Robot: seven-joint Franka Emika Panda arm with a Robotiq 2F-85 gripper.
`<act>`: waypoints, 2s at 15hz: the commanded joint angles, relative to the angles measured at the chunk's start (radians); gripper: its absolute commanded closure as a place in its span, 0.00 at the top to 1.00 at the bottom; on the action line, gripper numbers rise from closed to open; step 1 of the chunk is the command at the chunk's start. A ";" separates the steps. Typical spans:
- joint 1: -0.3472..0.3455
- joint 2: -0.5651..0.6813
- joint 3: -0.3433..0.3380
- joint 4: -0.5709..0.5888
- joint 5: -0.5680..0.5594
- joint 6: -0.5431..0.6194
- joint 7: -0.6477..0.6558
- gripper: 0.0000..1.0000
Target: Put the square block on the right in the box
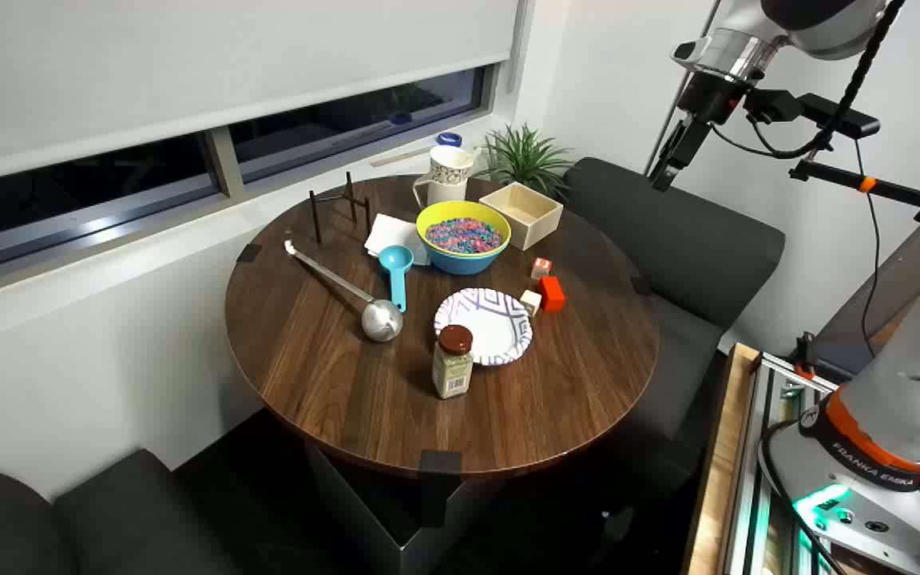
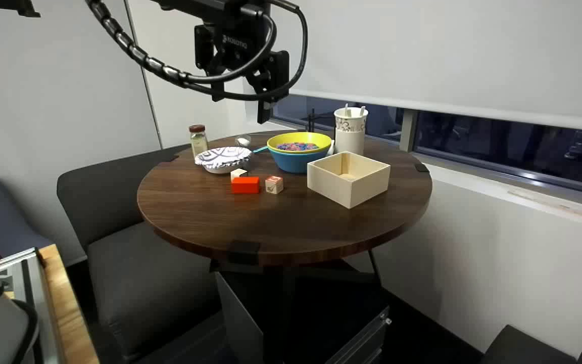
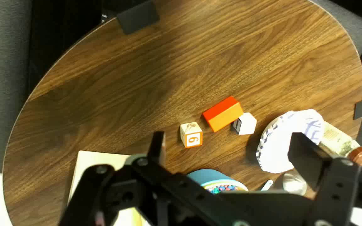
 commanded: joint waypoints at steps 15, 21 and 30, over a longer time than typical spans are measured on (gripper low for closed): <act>-0.063 0.089 0.140 -0.095 0.011 0.207 0.136 1.00; -0.044 0.283 0.259 -0.151 0.004 0.479 0.322 1.00; -0.059 0.496 0.364 -0.020 -0.076 0.549 0.454 1.00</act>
